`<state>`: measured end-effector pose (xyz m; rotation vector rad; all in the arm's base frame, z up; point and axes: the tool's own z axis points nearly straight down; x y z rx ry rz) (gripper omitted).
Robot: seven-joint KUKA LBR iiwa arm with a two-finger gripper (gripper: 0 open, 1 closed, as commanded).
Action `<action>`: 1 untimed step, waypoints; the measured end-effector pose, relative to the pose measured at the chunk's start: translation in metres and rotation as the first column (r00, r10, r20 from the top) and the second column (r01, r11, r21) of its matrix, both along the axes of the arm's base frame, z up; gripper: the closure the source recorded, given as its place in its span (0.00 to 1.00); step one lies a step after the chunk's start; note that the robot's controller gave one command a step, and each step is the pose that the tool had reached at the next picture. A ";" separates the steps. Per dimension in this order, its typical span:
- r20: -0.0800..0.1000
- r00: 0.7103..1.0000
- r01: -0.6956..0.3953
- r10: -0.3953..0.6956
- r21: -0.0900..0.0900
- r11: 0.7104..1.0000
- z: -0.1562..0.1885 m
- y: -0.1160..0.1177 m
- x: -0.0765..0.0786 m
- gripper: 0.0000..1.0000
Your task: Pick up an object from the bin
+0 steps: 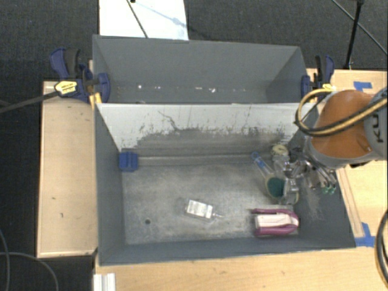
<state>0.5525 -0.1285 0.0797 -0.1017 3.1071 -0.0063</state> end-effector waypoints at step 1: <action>-0.021 1.000 -0.017 0.017 0.000 1.000 0.130 -0.010 0.017 1.00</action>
Offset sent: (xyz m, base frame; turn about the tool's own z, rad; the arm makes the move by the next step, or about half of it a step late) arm 0.0139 -0.0090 0.1248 -0.0195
